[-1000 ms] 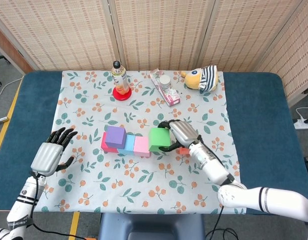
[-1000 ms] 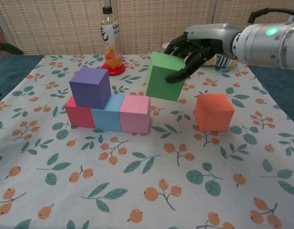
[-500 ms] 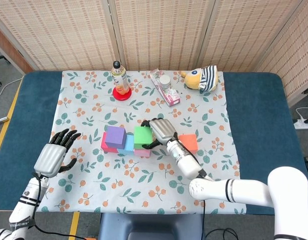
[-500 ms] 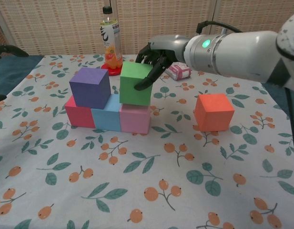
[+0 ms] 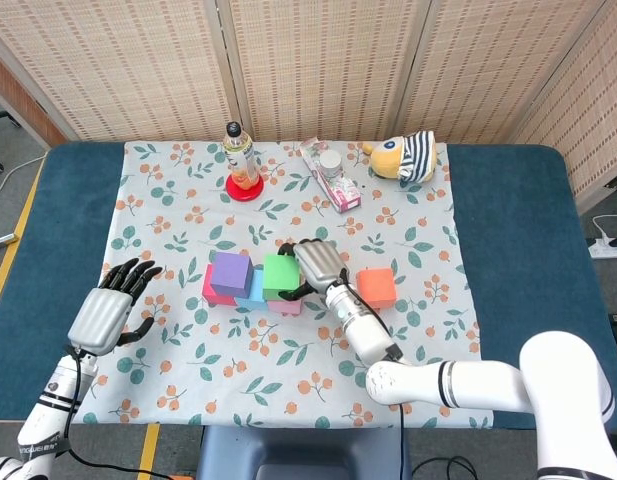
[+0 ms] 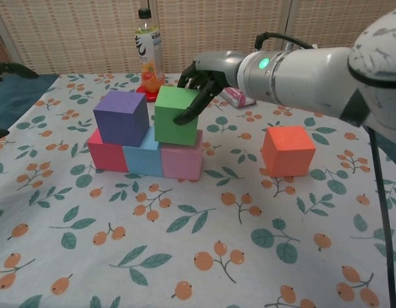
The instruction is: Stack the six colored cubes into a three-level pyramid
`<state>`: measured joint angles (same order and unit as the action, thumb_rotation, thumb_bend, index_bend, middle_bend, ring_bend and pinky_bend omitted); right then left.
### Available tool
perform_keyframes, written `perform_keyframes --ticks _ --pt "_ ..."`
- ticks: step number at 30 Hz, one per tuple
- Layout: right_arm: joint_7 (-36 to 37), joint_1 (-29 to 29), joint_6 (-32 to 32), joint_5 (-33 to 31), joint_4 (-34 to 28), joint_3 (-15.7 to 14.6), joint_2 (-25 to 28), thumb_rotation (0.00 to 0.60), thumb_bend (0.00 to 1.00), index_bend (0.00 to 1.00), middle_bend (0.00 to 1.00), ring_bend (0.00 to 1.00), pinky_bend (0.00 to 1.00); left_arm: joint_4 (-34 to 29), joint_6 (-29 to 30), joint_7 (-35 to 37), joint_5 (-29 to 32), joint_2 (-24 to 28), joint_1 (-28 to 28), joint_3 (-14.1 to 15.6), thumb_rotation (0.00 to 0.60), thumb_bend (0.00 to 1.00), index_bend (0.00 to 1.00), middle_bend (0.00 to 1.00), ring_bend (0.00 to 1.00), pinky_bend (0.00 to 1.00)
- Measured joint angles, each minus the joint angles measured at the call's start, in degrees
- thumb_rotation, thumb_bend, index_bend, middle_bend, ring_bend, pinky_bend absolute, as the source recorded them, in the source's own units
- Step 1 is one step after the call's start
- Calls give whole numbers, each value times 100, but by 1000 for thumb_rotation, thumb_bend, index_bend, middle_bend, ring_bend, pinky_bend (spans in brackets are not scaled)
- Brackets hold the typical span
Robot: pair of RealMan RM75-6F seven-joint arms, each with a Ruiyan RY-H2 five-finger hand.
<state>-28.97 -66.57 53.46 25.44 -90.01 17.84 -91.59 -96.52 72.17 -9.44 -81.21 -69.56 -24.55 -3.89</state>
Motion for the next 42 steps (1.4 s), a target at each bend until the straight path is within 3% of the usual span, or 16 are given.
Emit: perform_keyframes --ticks 24,32,42 --pt "-626 -375 458 -568 156 103 -407 506 173 345 388 243 238 132 -61 217 -65 -26 72 -20 600 335 131 87 36 118" --pt "-692 -386 494 -575 191 137 -476 506 173 246 381 224 217 164 -69 281 -86 -28 95 -23 600 334 131 84 33 119" --pt "-784 -354 518 -588 95 126 -452 507 169 65 298 176 161 171 -63 290 -100 -28 118 -33 600 335 131 75 27 118"
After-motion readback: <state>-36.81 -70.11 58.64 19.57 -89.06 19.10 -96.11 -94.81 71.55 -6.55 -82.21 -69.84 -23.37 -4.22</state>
